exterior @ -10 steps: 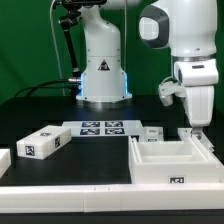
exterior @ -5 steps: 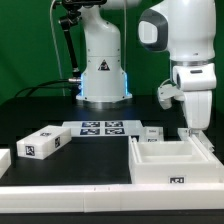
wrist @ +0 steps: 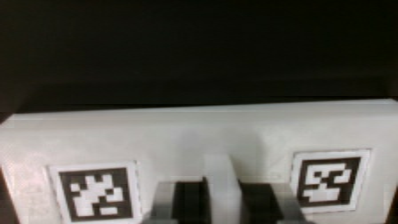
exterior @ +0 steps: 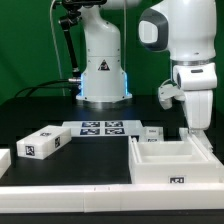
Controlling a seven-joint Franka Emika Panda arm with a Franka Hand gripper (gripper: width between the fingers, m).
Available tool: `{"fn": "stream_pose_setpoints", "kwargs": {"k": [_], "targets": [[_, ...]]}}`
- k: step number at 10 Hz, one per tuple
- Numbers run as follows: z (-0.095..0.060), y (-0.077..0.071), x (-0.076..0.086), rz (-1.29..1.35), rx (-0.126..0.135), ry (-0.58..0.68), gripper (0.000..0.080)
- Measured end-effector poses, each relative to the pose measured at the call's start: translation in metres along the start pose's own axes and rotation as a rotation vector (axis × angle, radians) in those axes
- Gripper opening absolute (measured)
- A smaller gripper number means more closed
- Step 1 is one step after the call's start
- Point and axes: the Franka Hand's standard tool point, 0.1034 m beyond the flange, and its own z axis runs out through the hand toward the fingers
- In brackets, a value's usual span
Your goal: Assemble cabinet
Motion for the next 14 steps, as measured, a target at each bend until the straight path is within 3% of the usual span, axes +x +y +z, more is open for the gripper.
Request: {"fn": "stream_pose_setpoints", "kwargs": {"k": [4,7,9,10,14], "targets": [[-0.002,0.000,-0.001,0.001,0.000,-0.003,0.0067],[-0.035,-0.001,-0.007,-0.001,-0.038,-0.034,0.0068],[-0.057,0.009,-0.025,-0.047,-0.044,-0.067,0.0068],[-0.060,0.014,-0.034,-0.049,-0.047,-0.068,0.0068],[-0.057,0.013,-0.035,-0.034,-0.042,-0.067,0.0068]]}}
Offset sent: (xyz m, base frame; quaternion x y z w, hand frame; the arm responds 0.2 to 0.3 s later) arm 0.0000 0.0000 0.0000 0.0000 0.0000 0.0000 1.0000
